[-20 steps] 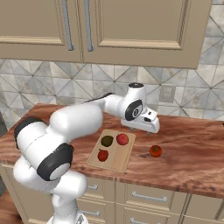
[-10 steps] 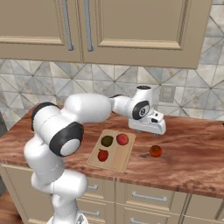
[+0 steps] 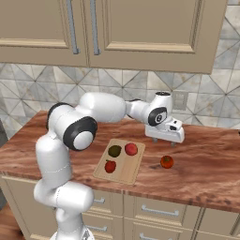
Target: Place the avocado, onion, tomato, and bell pepper on the cutting board.
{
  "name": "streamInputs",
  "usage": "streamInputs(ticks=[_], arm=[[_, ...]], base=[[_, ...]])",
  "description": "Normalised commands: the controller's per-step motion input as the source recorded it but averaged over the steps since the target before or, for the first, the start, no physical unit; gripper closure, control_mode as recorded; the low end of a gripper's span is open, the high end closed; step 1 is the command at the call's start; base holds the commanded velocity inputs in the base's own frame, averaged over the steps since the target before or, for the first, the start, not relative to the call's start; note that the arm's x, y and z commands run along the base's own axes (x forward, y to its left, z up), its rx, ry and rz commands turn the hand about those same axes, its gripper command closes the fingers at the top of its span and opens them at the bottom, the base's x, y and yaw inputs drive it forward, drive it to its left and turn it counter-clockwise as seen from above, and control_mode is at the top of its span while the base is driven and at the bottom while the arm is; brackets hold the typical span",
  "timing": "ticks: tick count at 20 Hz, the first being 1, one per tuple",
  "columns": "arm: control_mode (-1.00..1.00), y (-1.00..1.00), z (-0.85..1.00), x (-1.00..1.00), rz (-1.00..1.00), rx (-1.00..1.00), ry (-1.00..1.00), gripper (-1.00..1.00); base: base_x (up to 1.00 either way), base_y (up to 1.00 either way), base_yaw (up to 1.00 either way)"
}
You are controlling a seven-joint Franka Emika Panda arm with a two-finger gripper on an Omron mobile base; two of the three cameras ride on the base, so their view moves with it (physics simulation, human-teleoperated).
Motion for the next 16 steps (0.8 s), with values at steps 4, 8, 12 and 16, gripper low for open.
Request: streamInputs(ticks=[4,8,12,16], arm=[[-1.0,-0.12,-0.25,0.11,0.0,0.05,0.02,-1.0],[-1.0,-0.02,-0.37,0.0,0.0,0.04,0.03,-1.0],[-1.0,-0.05,-0.32,0.0,0.0,0.0,0.04,-1.0],[-1.0,-0.12,-0.14,-0.01,0.0,0.0,0.04,-1.0]], base=[[0.0,0.0,0.0],[0.0,0.0,0.0],[0.0,0.0,0.0],[0.0,0.0,0.0]])
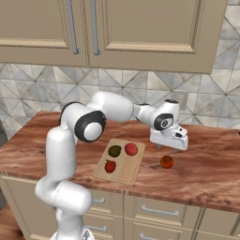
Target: Place the avocado, onion, tomato, and bell pepper on the cutting board.
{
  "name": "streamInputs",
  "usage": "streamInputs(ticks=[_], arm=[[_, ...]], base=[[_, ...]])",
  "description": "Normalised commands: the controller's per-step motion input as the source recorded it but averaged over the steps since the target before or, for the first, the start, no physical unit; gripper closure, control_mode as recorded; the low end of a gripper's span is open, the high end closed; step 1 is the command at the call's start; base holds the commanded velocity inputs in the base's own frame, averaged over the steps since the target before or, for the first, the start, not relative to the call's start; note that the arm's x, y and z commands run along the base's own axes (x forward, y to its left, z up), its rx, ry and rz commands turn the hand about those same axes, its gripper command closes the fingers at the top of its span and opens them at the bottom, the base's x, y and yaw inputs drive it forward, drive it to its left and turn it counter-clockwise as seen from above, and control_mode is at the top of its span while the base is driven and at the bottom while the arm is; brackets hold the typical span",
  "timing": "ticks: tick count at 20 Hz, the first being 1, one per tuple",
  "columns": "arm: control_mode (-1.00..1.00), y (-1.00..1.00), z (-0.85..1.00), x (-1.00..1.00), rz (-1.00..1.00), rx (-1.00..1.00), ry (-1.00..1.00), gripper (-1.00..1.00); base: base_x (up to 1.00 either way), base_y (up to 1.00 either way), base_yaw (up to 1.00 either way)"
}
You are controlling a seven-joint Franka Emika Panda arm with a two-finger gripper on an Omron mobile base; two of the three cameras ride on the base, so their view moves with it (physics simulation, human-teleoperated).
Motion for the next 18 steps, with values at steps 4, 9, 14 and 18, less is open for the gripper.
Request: streamInputs(ticks=[4,9,14,18], arm=[[-1.0,-0.06,-0.04,-0.19,0.0,0.0,0.01,-1.0],[-1.0,-0.01,-0.11,-0.34,0.0,0.0,0.01,-1.0],[-1.0,0.0,-0.19,-0.2,0.0,0.0,0.05,-1.0],[-1.0,0.0,-0.07,0.02,0.0,0.0,0.04,-1.0]], base=[[0.0,0.0,0.0],[0.0,0.0,0.0],[0.0,0.0,0.0],[0.0,0.0,0.0]])
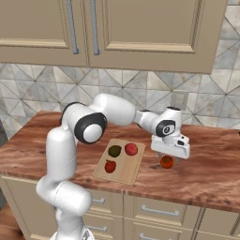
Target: Place the avocado, onion, tomato, and bell pepper on the cutting board.
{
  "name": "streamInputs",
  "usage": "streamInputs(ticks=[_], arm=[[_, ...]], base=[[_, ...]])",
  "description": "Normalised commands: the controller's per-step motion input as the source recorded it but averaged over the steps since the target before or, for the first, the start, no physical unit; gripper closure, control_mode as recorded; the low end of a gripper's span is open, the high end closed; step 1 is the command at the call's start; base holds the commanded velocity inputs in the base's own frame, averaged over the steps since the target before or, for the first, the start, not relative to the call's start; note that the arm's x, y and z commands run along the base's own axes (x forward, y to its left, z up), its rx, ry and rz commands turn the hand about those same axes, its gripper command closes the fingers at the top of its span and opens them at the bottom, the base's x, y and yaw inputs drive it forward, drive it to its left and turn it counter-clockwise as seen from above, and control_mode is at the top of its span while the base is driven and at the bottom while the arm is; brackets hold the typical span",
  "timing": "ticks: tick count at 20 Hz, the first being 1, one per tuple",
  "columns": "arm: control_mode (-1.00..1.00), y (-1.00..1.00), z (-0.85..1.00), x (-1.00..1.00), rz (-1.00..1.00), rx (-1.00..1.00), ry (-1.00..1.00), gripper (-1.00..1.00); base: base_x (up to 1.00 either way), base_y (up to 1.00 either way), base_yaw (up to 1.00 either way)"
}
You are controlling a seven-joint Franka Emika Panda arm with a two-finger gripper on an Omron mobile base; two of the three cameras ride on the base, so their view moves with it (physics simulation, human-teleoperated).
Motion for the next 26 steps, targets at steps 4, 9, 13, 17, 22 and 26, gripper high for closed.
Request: streamInputs(ticks=[4,9,13,17,22,26], arm=[[-1.0,0.0,-0.04,0.03,0.0,0.0,0.02,-1.0],[-1.0,0.0,-0.18,0.0,0.0,0.0,0.05,-1.0],[-1.0,0.0,-0.22,0.04,0.0,0.0,0.07,-1.0],[-1.0,0.0,-0.17,0.01,0.0,0.0,0.05,1.0],[-1.0,0.0,0.33,-0.28,0.0,0.0,0.0,1.0],[-1.0,0.38,0.74,-0.49,0.0,0.05,-0.01,1.0]], base=[[0.0,0.0,0.0],[0.0,0.0,0.0],[0.0,0.0,0.0],[0.0,0.0,0.0],[0.0,0.0,0.0],[0.0,0.0,0.0]])
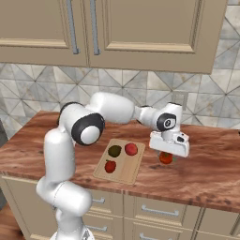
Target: Place the avocado, onion, tomato, and bell pepper on the cutting board.
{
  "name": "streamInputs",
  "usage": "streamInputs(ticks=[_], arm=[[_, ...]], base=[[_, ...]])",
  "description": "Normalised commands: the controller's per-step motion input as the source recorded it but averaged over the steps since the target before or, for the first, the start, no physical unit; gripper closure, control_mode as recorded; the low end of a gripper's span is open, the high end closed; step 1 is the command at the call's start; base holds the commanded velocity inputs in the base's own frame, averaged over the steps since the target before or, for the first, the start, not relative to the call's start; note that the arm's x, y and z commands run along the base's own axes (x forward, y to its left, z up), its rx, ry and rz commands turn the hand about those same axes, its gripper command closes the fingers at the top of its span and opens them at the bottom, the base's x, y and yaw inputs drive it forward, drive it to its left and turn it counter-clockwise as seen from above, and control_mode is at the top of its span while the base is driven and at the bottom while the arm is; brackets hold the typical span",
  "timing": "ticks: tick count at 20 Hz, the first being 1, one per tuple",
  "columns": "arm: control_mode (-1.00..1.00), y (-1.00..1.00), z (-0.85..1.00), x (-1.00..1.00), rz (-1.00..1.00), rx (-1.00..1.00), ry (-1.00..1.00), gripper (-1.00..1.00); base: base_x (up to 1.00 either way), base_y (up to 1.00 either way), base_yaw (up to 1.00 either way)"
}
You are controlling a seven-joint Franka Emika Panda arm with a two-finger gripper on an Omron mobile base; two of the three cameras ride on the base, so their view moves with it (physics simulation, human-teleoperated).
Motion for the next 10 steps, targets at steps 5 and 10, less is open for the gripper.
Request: streamInputs(ticks=[5,10], arm=[[-1.0,0.93,0.6,-0.47,0.0,0.08,0.0,1.0],[-1.0,0.96,0.45,-0.44,0.02,0.05,0.0,1.0]], base=[[0.0,0.0,0.0],[0.0,0.0,0.0]])
